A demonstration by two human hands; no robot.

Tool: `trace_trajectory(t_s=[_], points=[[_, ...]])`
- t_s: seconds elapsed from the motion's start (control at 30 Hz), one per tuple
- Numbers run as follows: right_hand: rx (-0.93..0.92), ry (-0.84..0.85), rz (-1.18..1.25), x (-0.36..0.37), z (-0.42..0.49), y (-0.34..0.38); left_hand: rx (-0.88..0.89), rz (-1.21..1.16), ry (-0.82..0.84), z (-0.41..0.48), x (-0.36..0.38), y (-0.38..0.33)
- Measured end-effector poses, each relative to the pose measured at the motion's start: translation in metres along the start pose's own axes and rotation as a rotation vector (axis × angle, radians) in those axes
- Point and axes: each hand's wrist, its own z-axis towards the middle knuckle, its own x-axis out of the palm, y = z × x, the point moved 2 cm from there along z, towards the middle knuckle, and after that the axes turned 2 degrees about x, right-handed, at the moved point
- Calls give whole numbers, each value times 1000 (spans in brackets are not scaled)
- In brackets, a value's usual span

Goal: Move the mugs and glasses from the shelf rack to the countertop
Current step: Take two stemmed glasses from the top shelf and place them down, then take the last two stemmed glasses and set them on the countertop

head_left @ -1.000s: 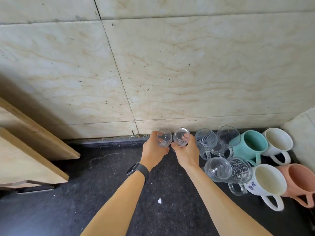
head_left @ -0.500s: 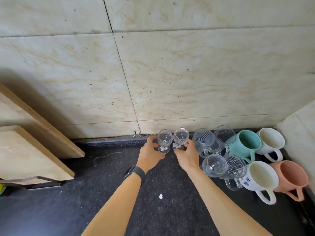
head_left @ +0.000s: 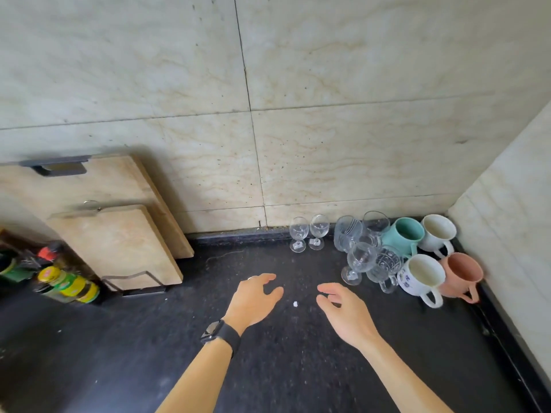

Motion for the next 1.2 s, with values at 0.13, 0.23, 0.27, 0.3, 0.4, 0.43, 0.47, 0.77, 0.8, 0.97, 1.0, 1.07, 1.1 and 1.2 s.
trace_trajectory(t_s=[0.13, 0.23, 0.27, 0.3, 0.4, 0.43, 0.47, 0.77, 0.8, 0.97, 1.0, 1.07, 1.1, 1.2], points=[[-155, -27, -97, -17, -49, 22, 16, 57, -121, -73, -17, 6], [-344, -23, -193, -28, -78, 48, 21, 162, -257, -129, -32, 10], [-406, -9, -221, -31, -87, 57, 11, 199, -314, -148, -37, 11], [-460, 8, -248, -33, -95, 66, -5, 231, -373, -166, -41, 14], [-632, 54, -304, -28, -121, 90, -86, 309, -539, -227, -49, 24], [-683, 85, -322, -23, -132, 97, -126, 323, -587, -250, -49, 28], [-738, 116, -340, -16, -144, 103, -168, 327, -626, -272, -47, 32], [-1234, 433, -437, 112, -314, 150, -596, 240, -904, -535, -2, 88], [-1293, 477, -444, 129, -341, 154, -653, 245, -932, -570, 3, 93], [-1560, 618, -439, 198, -487, 158, -924, 287, -1049, -736, 39, 106], [-1610, 646, -441, 209, -517, 156, -971, 300, -1072, -768, 48, 108], [-1700, 703, -447, 231, -576, 151, -1061, 296, -1121, -830, 69, 112], [-1742, 731, -446, 241, -606, 148, -1100, 285, -1147, -862, 79, 114], [-1846, 818, -420, 271, -697, 137, -1222, 316, -1199, -953, 110, 122]])
